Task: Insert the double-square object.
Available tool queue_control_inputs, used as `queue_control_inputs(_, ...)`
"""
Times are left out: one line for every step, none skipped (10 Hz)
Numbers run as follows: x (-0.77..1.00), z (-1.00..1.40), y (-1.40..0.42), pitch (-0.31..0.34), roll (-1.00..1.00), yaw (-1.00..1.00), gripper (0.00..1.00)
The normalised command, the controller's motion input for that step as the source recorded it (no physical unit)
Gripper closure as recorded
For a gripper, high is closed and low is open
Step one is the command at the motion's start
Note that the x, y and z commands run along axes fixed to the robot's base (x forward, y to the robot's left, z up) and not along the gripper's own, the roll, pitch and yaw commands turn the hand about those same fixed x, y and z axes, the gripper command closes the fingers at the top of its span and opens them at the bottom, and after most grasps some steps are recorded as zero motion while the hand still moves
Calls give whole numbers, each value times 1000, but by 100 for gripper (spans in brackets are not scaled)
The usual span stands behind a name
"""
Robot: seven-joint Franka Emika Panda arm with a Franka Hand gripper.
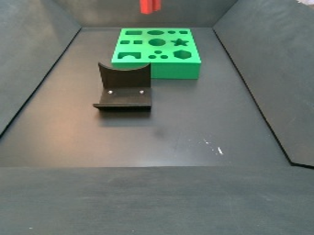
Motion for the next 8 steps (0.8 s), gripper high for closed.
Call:
queue_control_inputs(26, 246, 0, 154, -71, -917, 100)
queue_control_inputs(0, 191, 0, 151, -51, -954, 100)
queue_control_inputs(0, 197, 0, 149, -53, -954, 100)
queue_control_inputs(23, 243, 0, 130, -79, -949, 100)
queue_control_inputs(111, 26, 40, 51, -23, -914, 100)
queue_control_inputs(263, -3, 186, 17, 0, -837, 100)
queue_control_inputs(243, -126, 206, 54, 0, -817, 100)
queue_control_inputs(243, -346, 137, 106, -57, -806, 100)
